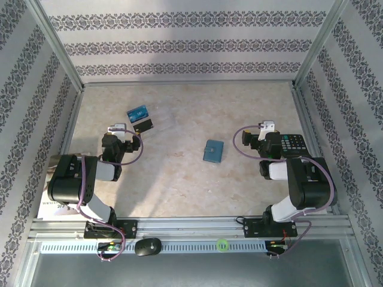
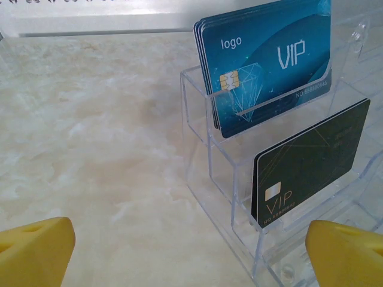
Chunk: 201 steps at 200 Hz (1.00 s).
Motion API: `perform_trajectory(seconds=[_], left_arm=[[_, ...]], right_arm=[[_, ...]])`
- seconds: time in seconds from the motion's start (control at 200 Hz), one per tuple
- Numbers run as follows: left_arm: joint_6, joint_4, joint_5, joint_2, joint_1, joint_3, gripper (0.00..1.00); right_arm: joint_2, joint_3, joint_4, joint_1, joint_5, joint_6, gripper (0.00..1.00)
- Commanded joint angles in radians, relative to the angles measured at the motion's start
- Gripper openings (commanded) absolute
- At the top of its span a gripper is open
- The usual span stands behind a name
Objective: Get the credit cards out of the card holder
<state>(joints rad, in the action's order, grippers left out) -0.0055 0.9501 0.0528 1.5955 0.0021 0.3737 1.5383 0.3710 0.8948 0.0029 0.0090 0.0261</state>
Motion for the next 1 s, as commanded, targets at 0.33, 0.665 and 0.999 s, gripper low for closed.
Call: perform_trajectory(seconds=[0.33, 0.665, 0.999], left_arm=[[0.01, -0.004, 0.016, -0.003, 0.012, 0.016, 0.99], [0.01, -0.004, 0.018, -0.003, 0.012, 0.016, 0.99], [0.01, 0.002, 0.016, -0.003, 0.012, 0.012, 0.99]], right_arm=[[-0.012, 0.009, 0.036, 0.005, -0.02, -0.005, 0.98], [-0.013, 0.009, 0.036, 0.005, -0.021, -0.006, 0.98], [-0.012, 0.009, 0.036, 0.005, -0.003, 0.005, 0.98]])
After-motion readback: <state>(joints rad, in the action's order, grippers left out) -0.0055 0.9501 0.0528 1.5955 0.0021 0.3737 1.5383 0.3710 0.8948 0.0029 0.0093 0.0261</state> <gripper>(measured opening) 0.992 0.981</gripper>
